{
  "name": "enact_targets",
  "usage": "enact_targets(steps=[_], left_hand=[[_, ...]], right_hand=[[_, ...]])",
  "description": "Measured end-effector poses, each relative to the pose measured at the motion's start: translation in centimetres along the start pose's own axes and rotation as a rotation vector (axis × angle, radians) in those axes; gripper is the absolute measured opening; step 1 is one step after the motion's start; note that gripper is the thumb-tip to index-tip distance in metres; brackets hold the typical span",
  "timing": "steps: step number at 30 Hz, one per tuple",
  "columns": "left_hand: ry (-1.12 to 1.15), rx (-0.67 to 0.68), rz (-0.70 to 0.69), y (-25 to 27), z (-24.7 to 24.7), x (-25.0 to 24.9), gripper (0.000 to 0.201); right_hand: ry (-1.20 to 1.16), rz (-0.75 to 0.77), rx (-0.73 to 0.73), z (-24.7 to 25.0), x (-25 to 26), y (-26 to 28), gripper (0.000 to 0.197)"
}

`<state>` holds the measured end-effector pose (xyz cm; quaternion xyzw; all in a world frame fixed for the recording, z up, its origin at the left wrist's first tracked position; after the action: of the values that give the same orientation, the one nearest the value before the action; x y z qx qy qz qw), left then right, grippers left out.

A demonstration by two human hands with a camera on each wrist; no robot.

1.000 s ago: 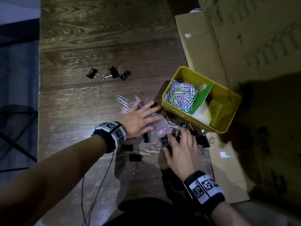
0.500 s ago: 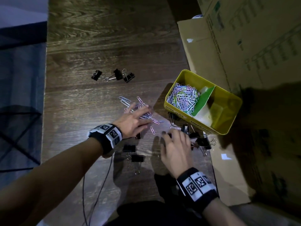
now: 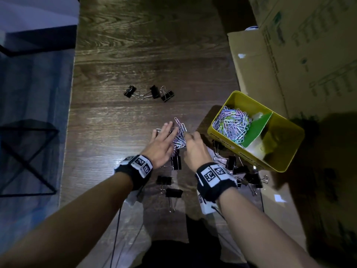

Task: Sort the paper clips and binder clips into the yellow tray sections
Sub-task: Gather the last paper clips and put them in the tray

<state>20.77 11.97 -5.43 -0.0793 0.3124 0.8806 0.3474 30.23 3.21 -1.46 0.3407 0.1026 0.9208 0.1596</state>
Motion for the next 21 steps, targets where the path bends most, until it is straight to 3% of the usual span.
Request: enact_targets(steps=[3, 5, 7, 9, 12, 15, 18, 21], left_hand=[[0.068, -0.076, 0.046, 0.7, 1.3, 0.8, 0.082], [-0.130, -0.125, 0.076, 0.5, 2.1, 0.8, 0.093], [-0.270, -0.109, 0.073, -0.1, 2.4, 0.5, 0.098], [-0.290, -0.083, 0.078, -0.8, 2.8, 0.0, 0.093], [-0.257, -0.042, 0.102, -1.4, 2.9, -0.3, 0.072], [-0.078, -0.042, 0.059, -1.3, 2.8, -0.5, 0.047], [0.052, -0.065, 0.036, -1.2, 2.8, -0.2, 0.030], [0.164, -0.091, 0.110, -1.2, 3.6, 0.5, 0.021]], right_hand=[[0.009, -0.012, -0.010, 0.7, -0.9, -0.2, 0.089], [0.085, -0.066, 0.020, 0.8, -1.2, -0.6, 0.110], [0.173, -0.100, 0.094, 0.4, -1.0, -1.2, 0.119], [0.218, -0.086, 0.130, 0.2, -0.6, -1.8, 0.111], [0.145, -0.038, 0.095, 0.1, -0.2, -2.4, 0.081], [0.136, 0.011, 0.080, 0.0, 0.0, -2.7, 0.052], [0.140, 0.038, 0.082, 0.0, 0.0, -2.6, 0.038], [0.108, 0.016, 0.072, 0.3, -0.3, -2.4, 0.031]])
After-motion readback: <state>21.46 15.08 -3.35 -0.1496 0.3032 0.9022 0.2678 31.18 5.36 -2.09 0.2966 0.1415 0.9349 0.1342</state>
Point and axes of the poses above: each hand's wrist, its own y-axis away from the middle knuckle, its own z-axis out of the back of the hand, x = y × z, the point moved 4 cm from there along -y, towards the middle knuckle, and after that the axes turned 15 degrees about z, right-handed, at the moved point
